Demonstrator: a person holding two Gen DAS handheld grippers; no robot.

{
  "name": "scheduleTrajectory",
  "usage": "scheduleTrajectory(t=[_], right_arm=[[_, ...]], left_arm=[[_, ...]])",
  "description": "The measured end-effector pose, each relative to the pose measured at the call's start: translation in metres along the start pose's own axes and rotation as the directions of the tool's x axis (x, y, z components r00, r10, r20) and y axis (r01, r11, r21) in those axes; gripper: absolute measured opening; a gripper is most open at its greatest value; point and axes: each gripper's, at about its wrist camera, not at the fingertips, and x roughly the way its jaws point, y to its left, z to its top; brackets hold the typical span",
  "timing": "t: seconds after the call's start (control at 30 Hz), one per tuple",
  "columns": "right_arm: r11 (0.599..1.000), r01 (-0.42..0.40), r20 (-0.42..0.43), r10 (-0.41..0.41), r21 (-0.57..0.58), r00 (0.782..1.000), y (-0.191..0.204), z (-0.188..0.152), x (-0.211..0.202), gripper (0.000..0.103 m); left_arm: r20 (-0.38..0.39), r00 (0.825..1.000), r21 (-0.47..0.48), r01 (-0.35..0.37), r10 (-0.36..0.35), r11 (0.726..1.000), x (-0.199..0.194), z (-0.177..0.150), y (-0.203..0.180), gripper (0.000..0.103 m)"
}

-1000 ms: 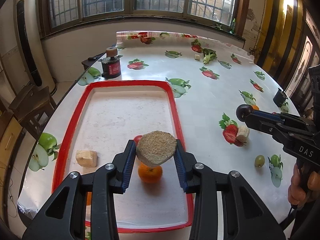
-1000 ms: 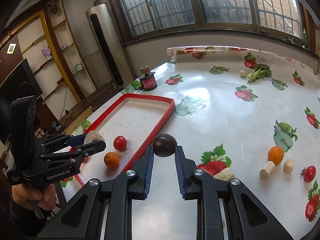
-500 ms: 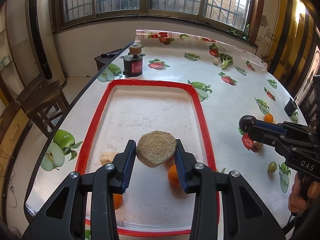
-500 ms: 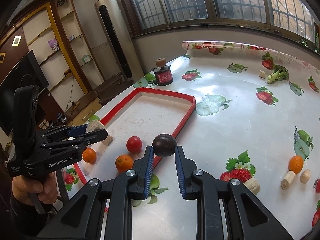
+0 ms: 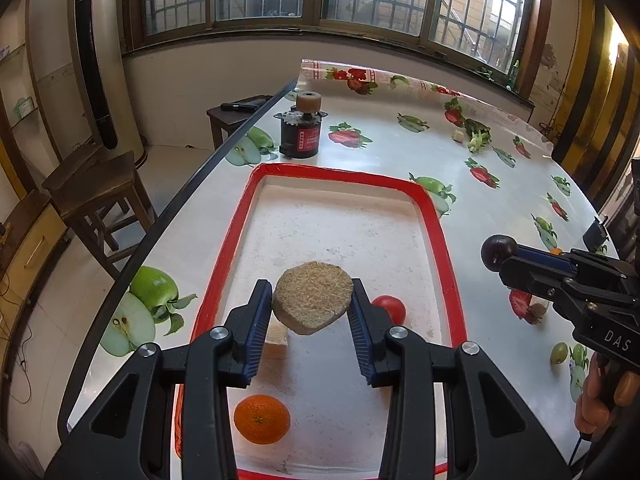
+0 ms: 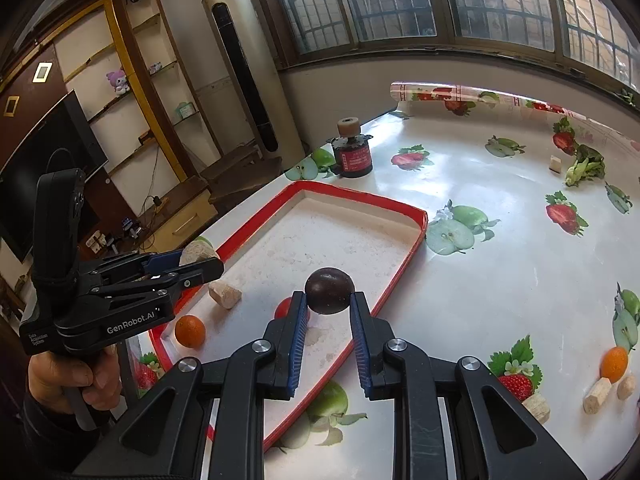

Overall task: Organize fruits
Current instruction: 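Carry the plum and the beige cube with both grippers over the tray, then lower the plum and cube into the tray and open both grippers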

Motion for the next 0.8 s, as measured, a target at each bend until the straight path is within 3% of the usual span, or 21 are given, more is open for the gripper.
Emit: scheduleTrajectory(t=[0.4, 0.8], right_arm=[[1.000, -0.016, -0.069, 0.015, -0.013, 0.998, 0.007, 0.013, 0.052, 0.022], [0.999, 0.006, -0.157, -0.011, -0.033, 0.987, 0.002, 0.008, 0.094, 0.022]], left_arm=[[-0.066, 0.998, -0.046, -0.005, 0.002, 0.999, 0.038, 0.018, 0.014, 0.036], [-0.150, 0.989, -0.053, -0.020, 0.012, 0.998, 0.072, 0.011, 0.015, 0.036]])
